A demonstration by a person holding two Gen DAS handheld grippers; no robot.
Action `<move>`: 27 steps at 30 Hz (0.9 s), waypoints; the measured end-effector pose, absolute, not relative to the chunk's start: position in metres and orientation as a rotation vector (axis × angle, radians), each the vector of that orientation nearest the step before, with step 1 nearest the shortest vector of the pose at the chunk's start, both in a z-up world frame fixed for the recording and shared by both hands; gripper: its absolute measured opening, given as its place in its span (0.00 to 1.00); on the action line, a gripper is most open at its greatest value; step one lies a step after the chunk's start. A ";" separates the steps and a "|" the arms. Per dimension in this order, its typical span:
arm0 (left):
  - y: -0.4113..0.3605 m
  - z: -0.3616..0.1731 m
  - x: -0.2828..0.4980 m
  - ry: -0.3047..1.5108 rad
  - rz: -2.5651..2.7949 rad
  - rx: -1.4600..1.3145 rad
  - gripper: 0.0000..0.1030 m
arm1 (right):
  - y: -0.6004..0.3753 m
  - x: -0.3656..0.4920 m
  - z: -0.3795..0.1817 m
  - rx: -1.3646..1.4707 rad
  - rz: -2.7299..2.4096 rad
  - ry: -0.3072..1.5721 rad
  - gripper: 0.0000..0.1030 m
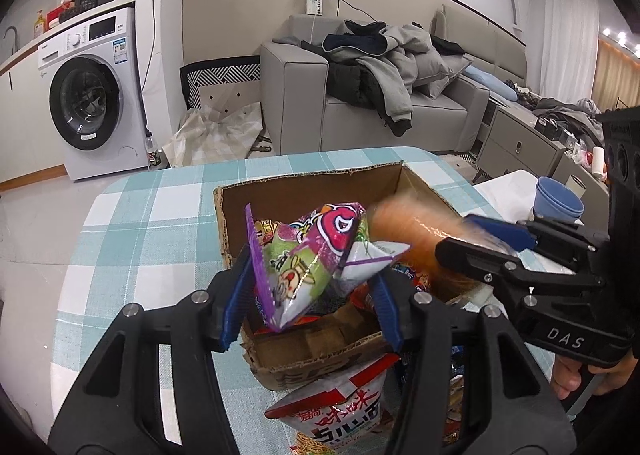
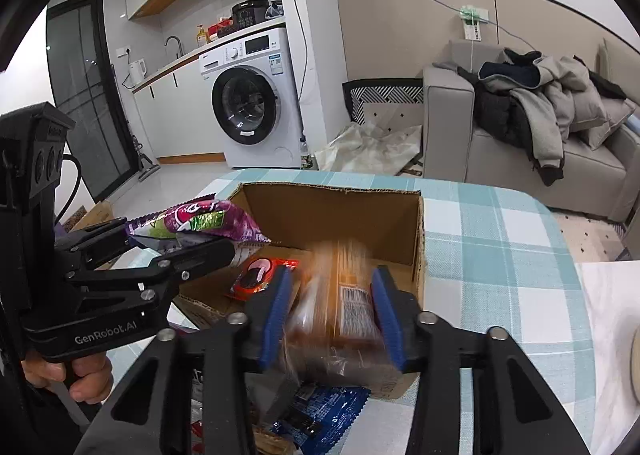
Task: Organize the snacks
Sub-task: 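Drop the candy bag and bread loaf into the box, opening both tools, then move both tools back toward the snack pile beside the box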
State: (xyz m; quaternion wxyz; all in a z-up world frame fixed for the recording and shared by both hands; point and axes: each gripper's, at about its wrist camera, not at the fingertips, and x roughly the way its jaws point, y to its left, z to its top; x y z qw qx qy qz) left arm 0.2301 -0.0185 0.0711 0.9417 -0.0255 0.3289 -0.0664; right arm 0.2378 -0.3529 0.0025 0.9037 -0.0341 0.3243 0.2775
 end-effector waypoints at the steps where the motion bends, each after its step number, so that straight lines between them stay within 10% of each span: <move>1: -0.019 0.071 0.229 0.672 -0.141 -0.049 0.50 | -0.353 0.235 0.004 -0.075 0.579 0.660 0.50; 5: -0.015 0.072 0.222 0.676 -0.141 -0.058 0.61 | -0.355 0.227 0.008 -0.086 0.583 0.649 0.77; 14: 0.003 0.088 0.189 0.651 -0.116 -0.092 0.99 | -0.374 0.208 0.012 -0.046 0.541 0.646 0.99; 27: 0.018 0.076 0.125 0.654 -0.077 -0.093 0.99 | -0.395 0.172 0.003 -0.034 0.523 0.670 0.99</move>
